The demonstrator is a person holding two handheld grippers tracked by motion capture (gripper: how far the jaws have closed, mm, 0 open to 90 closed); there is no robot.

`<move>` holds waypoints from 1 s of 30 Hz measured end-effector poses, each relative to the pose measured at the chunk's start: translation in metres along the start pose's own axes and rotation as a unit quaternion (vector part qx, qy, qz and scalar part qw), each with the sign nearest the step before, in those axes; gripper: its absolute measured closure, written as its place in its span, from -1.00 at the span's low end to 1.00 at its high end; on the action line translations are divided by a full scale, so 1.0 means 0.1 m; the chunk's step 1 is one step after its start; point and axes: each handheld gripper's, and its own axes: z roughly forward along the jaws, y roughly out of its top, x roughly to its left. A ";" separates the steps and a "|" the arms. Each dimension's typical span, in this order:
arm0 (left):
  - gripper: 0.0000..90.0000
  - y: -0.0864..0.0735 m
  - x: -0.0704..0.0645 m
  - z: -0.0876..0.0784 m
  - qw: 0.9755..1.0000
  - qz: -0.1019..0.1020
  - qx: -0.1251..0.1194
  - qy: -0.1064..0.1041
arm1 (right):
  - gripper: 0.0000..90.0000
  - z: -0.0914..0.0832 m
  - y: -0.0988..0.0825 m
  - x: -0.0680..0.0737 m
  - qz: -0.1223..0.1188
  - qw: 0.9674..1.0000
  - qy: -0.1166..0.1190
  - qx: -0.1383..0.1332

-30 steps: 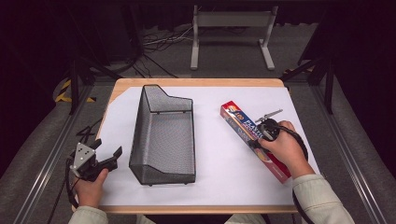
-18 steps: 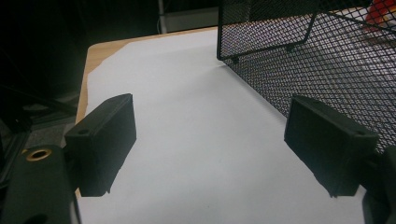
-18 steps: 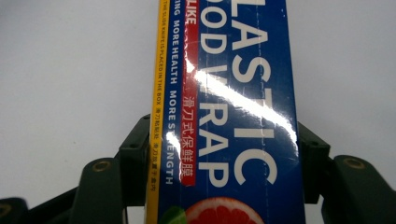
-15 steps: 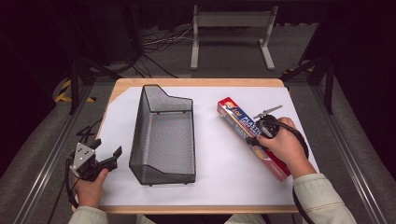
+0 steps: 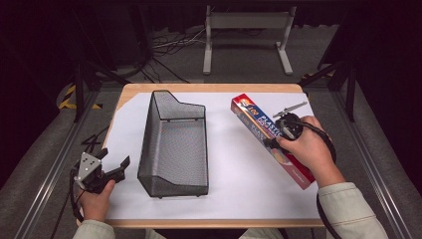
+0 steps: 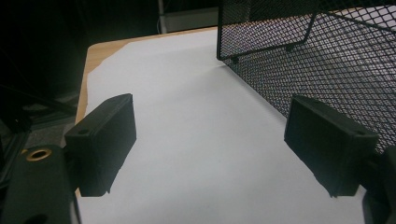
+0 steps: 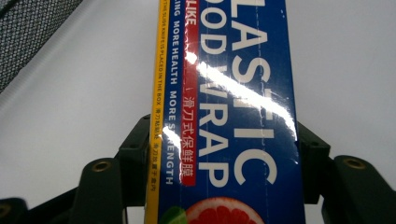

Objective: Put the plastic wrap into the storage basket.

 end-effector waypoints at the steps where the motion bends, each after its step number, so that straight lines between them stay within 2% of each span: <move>1: -0.61 0.00 0.00 0.00 1.000 0.000 0.000 0.000 | -0.13 -0.02 0.01 0.01 0.000 1.000 0.000 -0.001; 7: -0.61 0.00 0.00 0.00 1.000 0.000 0.000 0.001 | -0.13 -0.09 0.06 0.07 0.001 1.000 -0.004 -0.003; 12: -0.61 0.00 0.00 0.00 1.000 0.000 0.000 0.001 | -0.13 -0.16 0.13 0.23 0.030 1.000 -0.004 -0.003; 14: -0.61 0.00 0.00 0.00 1.000 0.001 0.000 0.000 | -0.13 -0.16 0.14 0.26 0.032 0.999 -0.004 -0.004; 17: -0.61 0.00 0.00 0.00 1.000 0.001 -0.001 0.000 | -0.13 -0.19 0.22 0.41 0.041 0.999 -0.002 -0.002; 21: -0.61 0.00 0.01 0.00 1.000 -0.002 -0.002 0.001 | -0.13 -0.19 0.30 0.55 0.038 0.999 0.000 -0.001; 22: -0.61 0.00 0.01 0.00 1.000 -0.002 -0.002 0.001 | -0.13 -0.19 0.30 0.55 0.038 0.999 0.000 -0.001; 23: -0.61 0.00 0.01 0.00 1.000 -0.002 -0.002 0.001 | -0.13 -0.19 0.33 0.63 0.039 0.999 0.004 -0.004; 24: -0.61 0.00 0.01 0.00 1.000 -0.002 -0.002 0.001 | -0.13 -0.19 0.33 0.63 0.039 0.999 0.004 -0.004; 25: -0.61 0.00 0.01 -0.01 1.000 -0.003 -0.002 0.001 | -0.13 -0.18 0.37 0.71 0.040 0.999 0.008 -0.006; 26: -0.61 0.00 0.01 -0.01 1.000 -0.003 -0.002 0.001 | -0.13 -0.18 0.37 0.71 0.040 0.999 0.008 -0.006; 28: -0.61 0.00 0.01 -0.01 1.000 -0.003 -0.002 0.001 | -0.13 -0.17 0.42 0.83 0.040 0.999 0.012 -0.010; 30: -0.61 0.00 0.01 -0.01 1.000 -0.003 -0.002 0.002 | -0.13 -0.16 0.43 0.86 0.039 0.999 0.014 -0.010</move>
